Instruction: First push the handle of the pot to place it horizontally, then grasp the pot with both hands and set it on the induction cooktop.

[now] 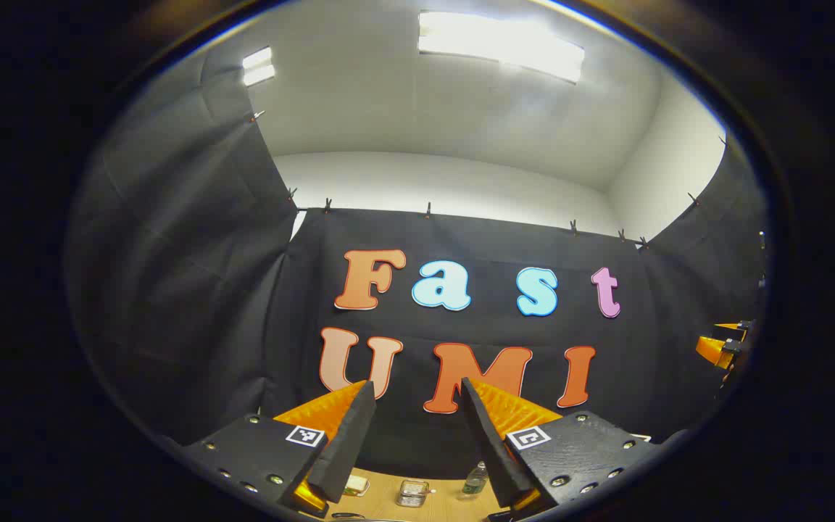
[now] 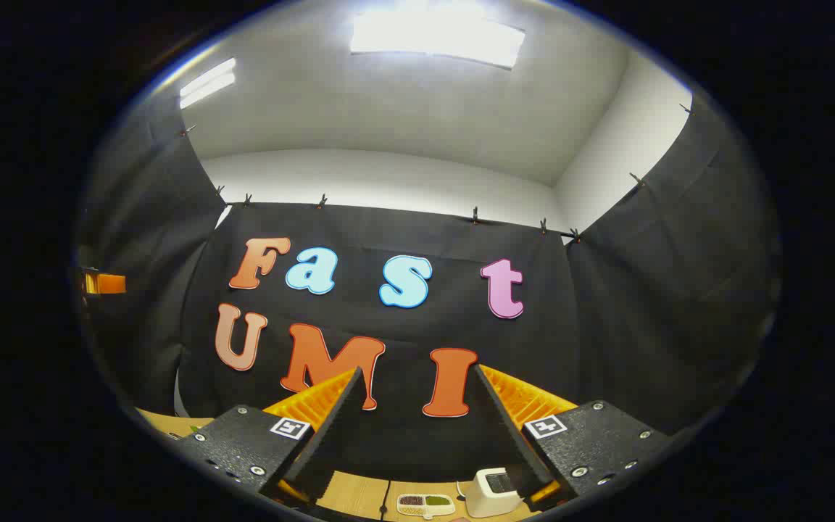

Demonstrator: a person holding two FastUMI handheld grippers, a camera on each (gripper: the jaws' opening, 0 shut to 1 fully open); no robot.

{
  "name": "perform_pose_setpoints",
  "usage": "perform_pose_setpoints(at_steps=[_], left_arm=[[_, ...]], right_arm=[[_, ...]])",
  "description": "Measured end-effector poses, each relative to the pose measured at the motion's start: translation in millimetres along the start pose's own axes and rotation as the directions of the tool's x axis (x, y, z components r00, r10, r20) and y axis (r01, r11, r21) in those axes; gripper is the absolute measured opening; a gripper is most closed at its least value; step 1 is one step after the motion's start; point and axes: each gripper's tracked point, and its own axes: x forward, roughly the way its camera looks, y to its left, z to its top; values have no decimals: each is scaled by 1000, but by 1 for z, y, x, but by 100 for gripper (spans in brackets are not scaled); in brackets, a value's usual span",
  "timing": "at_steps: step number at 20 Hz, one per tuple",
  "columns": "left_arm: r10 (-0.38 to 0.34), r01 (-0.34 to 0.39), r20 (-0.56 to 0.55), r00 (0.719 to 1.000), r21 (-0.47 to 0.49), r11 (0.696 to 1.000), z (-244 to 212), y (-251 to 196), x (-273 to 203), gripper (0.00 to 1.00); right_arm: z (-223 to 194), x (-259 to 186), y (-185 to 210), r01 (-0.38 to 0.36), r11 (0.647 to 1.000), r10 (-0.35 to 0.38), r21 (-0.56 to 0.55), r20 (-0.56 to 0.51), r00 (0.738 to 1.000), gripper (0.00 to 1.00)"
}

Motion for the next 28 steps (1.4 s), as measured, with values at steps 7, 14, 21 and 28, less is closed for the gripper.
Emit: perform_pose_setpoints(at_steps=[7,14,21,28], left_arm=[[-17,17,-43,999,-2,1000,3,-23,-6,76],[-52,50,-107,993,-23,998,6,-36,-37,76],[-117,123,-64,991,86,989,16,-71,-67,76],[-202,218,-114,973,153,964,-28,-111,-82,38]], right_arm=[[32,-30,-11,0,1000,0,0,30,1000,92],[51,-68,-10,-30,999,31,-12,69,997,92],[37,-81,-9,-48,999,48,2,52,998,92],[20,-78,-4,-62,998,63,-11,45,997,92]])
